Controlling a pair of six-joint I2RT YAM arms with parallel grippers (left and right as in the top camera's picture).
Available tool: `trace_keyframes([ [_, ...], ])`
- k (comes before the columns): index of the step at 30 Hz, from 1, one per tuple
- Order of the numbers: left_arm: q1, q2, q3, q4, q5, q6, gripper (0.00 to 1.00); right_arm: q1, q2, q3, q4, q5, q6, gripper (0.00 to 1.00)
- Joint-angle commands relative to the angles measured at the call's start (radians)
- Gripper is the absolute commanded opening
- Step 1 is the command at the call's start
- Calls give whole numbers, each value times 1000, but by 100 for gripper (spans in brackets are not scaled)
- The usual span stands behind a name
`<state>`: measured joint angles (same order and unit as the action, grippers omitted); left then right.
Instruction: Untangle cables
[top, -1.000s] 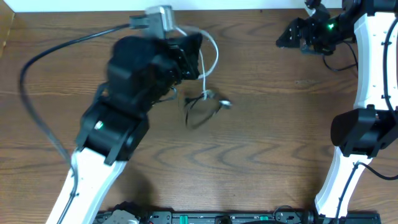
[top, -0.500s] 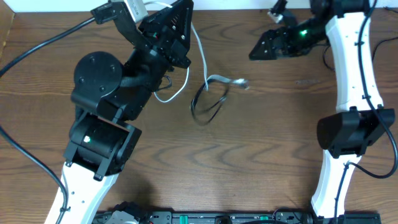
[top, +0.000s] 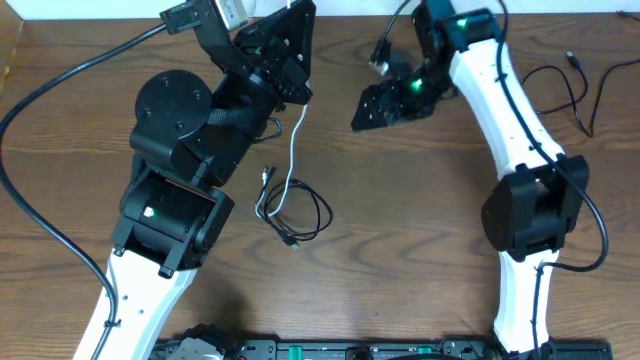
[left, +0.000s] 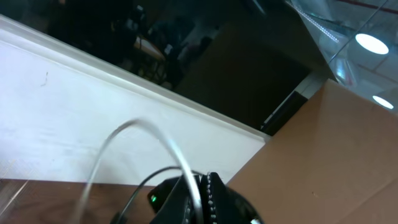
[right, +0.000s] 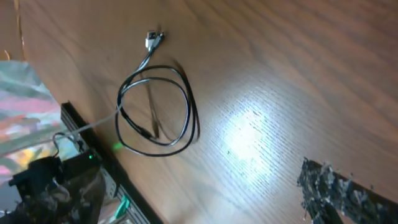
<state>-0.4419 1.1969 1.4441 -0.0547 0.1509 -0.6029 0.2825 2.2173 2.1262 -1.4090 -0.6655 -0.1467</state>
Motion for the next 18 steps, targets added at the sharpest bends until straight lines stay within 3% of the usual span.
trace_keyframes([
  [1,27,-2,2,11,-9,-17,7,2,-11,-40,10,-111,-92,97],
  [8,85,-3,2,42,-9,-85,7,65,-11,-132,65,-125,-124,94],
  [18,126,-35,2,61,-9,-91,7,253,-11,-368,348,-1,183,87],
])
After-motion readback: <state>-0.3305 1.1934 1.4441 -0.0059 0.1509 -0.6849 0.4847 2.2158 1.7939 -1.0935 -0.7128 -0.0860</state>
